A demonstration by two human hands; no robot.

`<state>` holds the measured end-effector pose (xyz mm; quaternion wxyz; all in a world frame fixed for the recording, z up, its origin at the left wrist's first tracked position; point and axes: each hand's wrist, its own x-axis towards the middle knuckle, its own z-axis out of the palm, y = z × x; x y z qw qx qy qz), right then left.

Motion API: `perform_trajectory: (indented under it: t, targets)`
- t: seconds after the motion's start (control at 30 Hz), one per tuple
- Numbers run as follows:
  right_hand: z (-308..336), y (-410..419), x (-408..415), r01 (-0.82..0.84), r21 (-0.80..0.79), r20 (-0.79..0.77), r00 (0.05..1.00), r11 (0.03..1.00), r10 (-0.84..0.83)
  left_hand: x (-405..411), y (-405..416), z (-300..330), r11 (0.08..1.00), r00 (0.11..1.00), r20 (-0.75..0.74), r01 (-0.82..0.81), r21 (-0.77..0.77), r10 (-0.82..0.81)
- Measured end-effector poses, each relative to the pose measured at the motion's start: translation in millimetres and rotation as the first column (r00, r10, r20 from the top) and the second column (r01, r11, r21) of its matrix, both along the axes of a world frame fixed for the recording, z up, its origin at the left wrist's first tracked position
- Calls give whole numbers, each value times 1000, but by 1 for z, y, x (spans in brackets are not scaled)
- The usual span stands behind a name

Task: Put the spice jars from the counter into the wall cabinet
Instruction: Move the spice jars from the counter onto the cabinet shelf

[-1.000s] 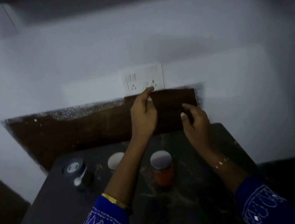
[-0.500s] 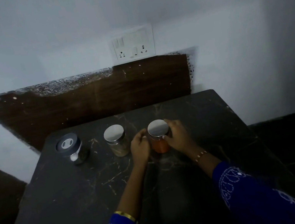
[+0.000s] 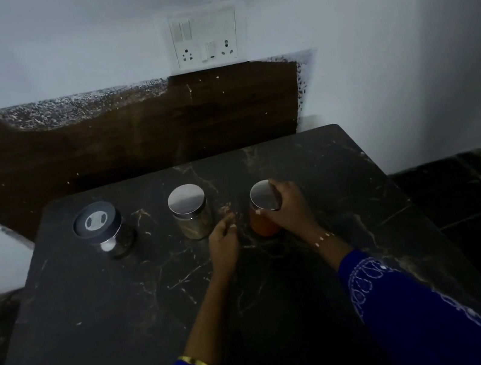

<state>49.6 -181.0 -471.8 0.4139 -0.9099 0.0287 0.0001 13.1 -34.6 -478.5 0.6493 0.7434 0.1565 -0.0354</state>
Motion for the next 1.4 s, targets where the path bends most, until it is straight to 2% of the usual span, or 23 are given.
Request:
perform_trajectory:
  t: [0.07, 0.13, 0.23, 0.27, 0.33, 0.37, 0.43, 0.53, 0.63, 0.73, 0.8, 0.93, 1.03, 1.2, 1.4]
  targets:
    - [1, -3, -11, 87, 119, -32, 996, 989, -83, -1, 3, -2, 999, 999, -15, 42, 2, -42]
    - [4, -5, -24, 209, 296, -86, 978, 932, -192, -4, 6, -3, 997, 996, -51, 70, -32, -72]
    - [18, -10, -39, 234, 564, -109, 972, 792, -209, -7, 9, -3, 971, 972, -182, 110, -214, -150]
    - [23, -12, -42, 218, 665, -115, 975, 715, -190, -10, 9, 2, 937, 947, -222, 156, -314, -232]
    - [34, -12, -45, 185, 794, -110, 981, 578, -163, -16, 7, 12, 794, 890, -201, 238, -559, -409]
    - [40, -12, -46, 178, 819, -103, 981, 545, -165, -19, 4, 17, 714, 877, -163, 246, -656, -452]
    - [51, -12, -45, 198, 836, -112, 975, 512, -194, -25, -3, 30, 638, 876, -91, 270, -722, -474]
    - [62, -11, -44, 256, 822, -151, 959, 509, -239, -31, -17, 41, 668, 902, 7, 325, -669, -432]
    - [68, -13, -43, 242, 766, -119, 964, 596, -239, -32, -30, 49, 726, 952, 21, 246, -642, -304]
    - [71, -17, -44, 151, 718, -74, 987, 680, -141, -27, -37, 55, 836, 983, 76, 184, -518, -169]
    - [73, -23, -43, 77, 709, -58, 997, 701, -51, -24, -43, 62, 891, 986, 123, 156, -426, -114]
    - [93, -44, -32, -83, 748, 26, 995, 658, 96, -21, -59, 84, 909, 978, 204, 115, -401, -34]
    - [116, -61, -22, -170, 773, 91, 983, 612, 158, -15, -73, 108, 941, 949, 314, 142, -308, -41]
    - [173, -79, 2, -295, 734, 278, 952, 611, 125, 4, -93, 167, 965, 842, 539, 144, -218, -4]
    - [280, -90, 32, -409, 587, 516, 854, 699, 67, 37, -115, 264, 984, 692, 720, 83, -156, 56]
